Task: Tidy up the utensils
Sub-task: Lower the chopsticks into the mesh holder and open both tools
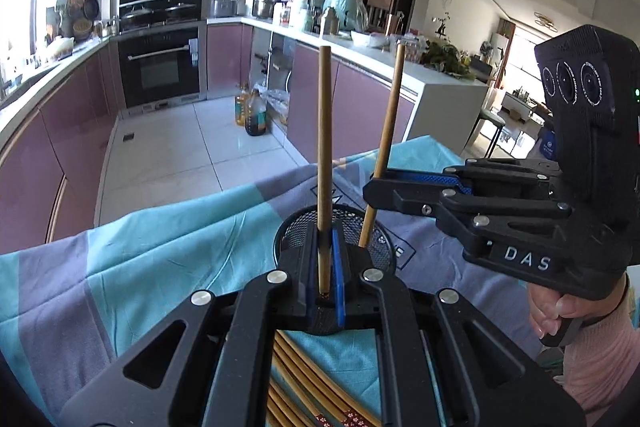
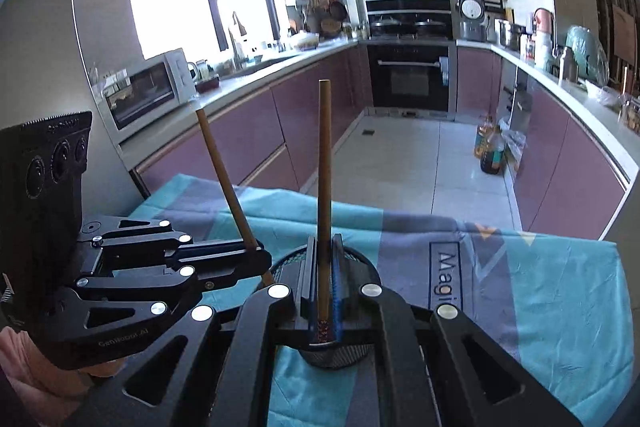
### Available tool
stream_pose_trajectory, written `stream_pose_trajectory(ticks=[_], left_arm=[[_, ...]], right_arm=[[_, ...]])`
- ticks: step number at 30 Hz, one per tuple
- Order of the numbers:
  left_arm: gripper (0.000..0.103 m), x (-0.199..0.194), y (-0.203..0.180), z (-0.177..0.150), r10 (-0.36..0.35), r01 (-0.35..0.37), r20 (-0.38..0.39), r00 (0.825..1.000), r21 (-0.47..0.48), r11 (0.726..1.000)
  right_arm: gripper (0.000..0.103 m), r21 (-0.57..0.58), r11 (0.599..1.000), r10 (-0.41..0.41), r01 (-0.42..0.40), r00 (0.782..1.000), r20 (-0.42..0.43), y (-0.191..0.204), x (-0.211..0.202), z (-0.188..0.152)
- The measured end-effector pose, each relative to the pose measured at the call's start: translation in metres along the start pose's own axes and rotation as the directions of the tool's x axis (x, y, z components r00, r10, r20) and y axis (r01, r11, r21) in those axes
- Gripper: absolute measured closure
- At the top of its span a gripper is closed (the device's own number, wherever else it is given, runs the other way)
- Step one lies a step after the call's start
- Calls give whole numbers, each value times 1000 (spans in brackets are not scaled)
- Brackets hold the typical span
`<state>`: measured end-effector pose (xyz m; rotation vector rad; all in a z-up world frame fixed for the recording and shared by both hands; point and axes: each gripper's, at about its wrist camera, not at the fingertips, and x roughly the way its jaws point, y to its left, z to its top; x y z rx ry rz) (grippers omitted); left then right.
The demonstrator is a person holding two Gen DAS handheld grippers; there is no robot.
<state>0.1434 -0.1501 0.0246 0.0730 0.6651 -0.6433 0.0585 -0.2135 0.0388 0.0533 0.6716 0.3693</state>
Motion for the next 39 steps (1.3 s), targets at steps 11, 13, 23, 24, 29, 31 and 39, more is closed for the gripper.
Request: stream_pose_trajectory(ticks=[11, 13, 23, 24, 29, 31, 39], left_arm=[[95, 20, 24, -3, -1, 0, -14, 1000, -35, 999], [95, 19, 27, -4, -8, 7, -12, 1000, -50, 999], [87, -14, 48, -24, 36, -31, 55, 998, -85, 996], [86, -20, 49, -28, 45, -39, 64, 997, -86, 996], [78, -51, 58, -49, 81, -71, 106, 991, -92, 993], [75, -59, 60, -56, 101, -92, 105, 989, -87, 992], [72, -63, 70, -103, 133, -132, 17, 991, -76, 988]], right_arm=[[95, 79, 997, 14, -13, 1000, -14, -9, 19, 6], [94, 97, 995, 18, -17, 1000, -8, -13, 20, 6], [79, 86, 995, 40, -42, 999, 27, -5, 7, -4], [77, 84, 995, 47, -50, 998, 33, -2, 3, -6], [68, 27, 994, 109, -111, 993, 50, 19, -15, -19], [64, -6, 992, 126, -125, 991, 42, 29, -20, -29], [63, -32, 991, 126, -129, 989, -79, 44, -5, -70]])
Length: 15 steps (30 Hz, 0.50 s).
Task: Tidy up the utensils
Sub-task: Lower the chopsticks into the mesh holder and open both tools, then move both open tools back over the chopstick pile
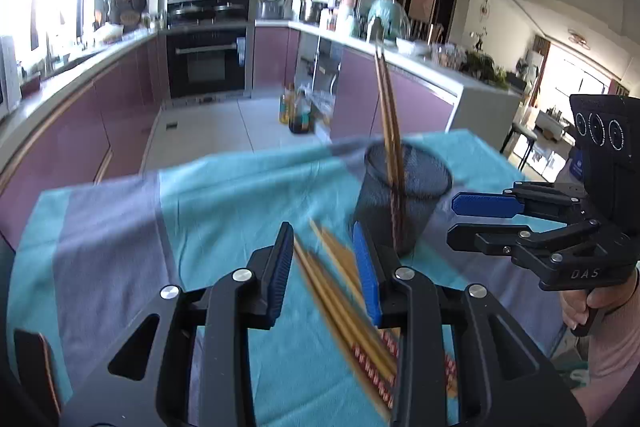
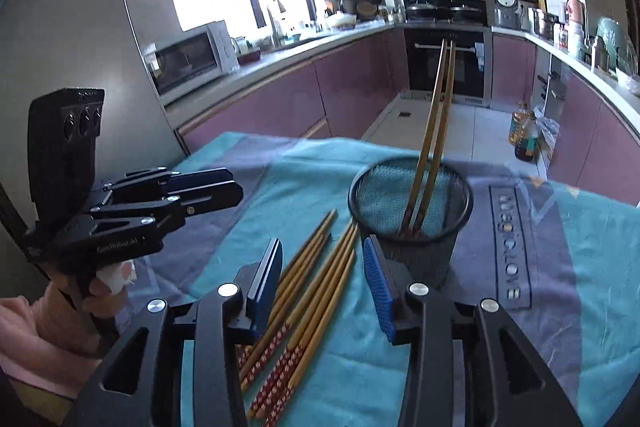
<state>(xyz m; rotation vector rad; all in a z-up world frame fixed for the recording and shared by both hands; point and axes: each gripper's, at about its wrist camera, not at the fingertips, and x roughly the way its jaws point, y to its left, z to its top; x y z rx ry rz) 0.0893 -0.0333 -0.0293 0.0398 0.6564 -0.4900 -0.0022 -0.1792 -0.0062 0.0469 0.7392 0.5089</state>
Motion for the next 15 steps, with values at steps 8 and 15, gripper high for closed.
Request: stream_pose_trajectory(ticks=[8, 15], left_arm=[[72, 18, 7, -41, 11, -14, -110, 994, -21, 1000], [72, 31, 4, -58, -15, 8, -159, 987, -48, 999]], right_arm=[[63, 59, 998, -9, 14, 995, -95, 1, 26, -35], [63, 62, 997, -35, 43, 993, -115, 6, 32, -49]])
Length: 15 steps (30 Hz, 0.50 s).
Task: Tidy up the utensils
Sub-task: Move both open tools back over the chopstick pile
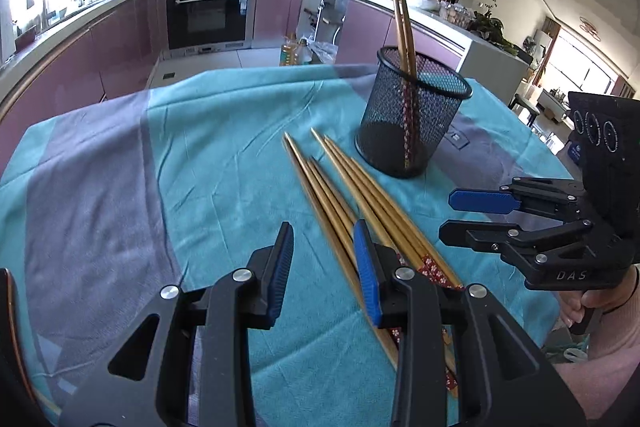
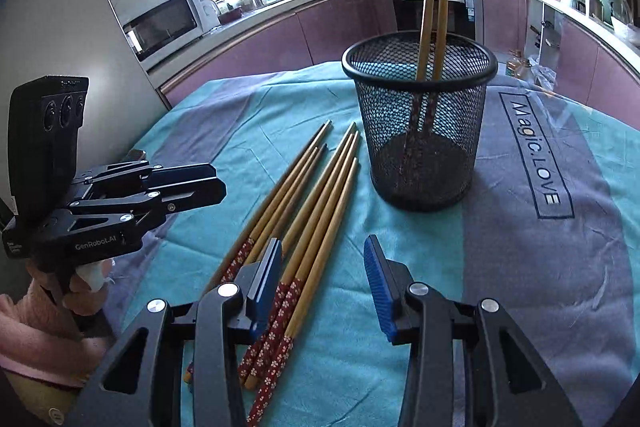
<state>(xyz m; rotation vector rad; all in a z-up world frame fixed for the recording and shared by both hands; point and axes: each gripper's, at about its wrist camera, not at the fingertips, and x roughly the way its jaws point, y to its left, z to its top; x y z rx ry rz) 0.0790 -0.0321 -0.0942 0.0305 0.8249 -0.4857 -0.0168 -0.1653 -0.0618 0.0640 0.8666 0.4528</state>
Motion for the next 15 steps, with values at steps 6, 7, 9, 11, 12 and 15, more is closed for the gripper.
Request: stream_pose_trajectory(ticks=[6, 7, 9, 11, 12, 15], left_arm=[[72, 9, -7, -3, -1, 1, -33, 999, 10, 1000], [72, 11, -8, -4, 0, 0, -38, 999, 10, 1000], [72, 13, -8, -5, -2, 2, -46, 999, 7, 1000], [72, 16, -8, -5, -3, 3, -50, 999, 4, 1000], [72, 17, -8, -5, -2, 2, -51, 999, 5, 1000], [72, 21, -9, -5, 4, -3, -54, 999, 9, 1000]], right_arm=[[63, 11, 1000, -13, 13, 1000, -10, -1, 5, -6], [63, 13, 1000, -16, 16, 1000, -12, -1, 6, -6], [63, 11, 1000, -22, 22, 1000, -15, -1, 7, -7], [63, 9, 1000, -28, 28, 999, -17, -1, 8, -8], [63, 7, 999, -34, 34, 999, -18, 1, 10, -8], [63, 7, 999, -41, 41, 999, -21, 1, 12, -8]])
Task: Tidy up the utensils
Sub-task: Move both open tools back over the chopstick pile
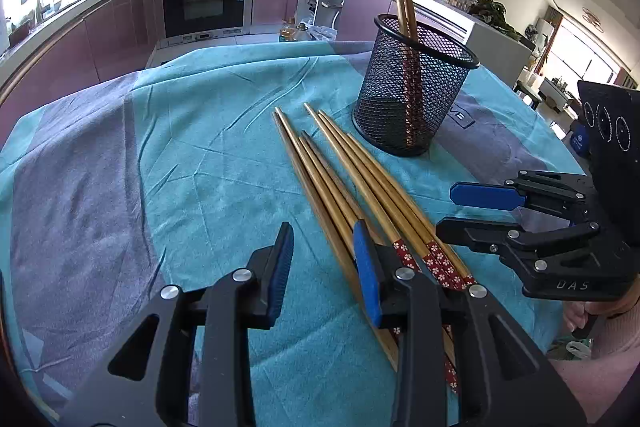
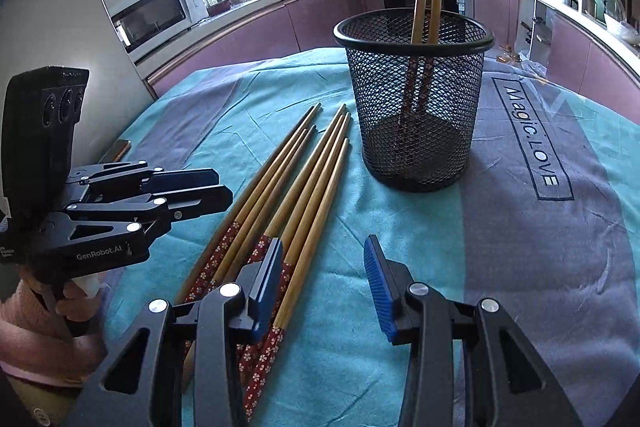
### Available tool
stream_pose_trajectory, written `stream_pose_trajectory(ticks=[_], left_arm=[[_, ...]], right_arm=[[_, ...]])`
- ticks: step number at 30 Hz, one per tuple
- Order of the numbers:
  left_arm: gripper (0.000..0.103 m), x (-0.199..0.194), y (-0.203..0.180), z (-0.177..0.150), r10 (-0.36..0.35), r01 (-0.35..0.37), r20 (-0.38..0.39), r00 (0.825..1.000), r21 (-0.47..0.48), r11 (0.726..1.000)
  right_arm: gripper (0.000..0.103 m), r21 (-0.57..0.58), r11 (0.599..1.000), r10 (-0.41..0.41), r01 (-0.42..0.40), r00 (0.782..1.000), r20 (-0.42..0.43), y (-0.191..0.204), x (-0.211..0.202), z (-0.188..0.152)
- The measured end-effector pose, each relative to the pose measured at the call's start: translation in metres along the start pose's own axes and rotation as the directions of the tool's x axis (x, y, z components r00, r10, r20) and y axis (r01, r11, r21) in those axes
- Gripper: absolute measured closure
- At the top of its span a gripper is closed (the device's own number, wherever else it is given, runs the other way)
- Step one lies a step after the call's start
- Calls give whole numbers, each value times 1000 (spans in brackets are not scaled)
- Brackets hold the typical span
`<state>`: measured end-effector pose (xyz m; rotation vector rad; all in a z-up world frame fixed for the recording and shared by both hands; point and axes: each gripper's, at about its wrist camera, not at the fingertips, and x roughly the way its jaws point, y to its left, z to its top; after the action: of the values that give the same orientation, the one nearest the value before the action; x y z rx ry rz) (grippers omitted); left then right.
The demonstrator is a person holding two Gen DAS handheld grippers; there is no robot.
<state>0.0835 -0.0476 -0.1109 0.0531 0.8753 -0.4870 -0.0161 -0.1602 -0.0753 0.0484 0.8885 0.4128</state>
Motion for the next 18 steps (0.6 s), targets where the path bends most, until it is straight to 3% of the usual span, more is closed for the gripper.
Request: stream_pose_trajectory(ticks=[18], left_arm=[[73, 24, 1, 5, 32, -32, -33, 999, -6, 999]], right_arm=[[63, -17, 999, -41, 41, 999, -15, 5, 9, 1]])
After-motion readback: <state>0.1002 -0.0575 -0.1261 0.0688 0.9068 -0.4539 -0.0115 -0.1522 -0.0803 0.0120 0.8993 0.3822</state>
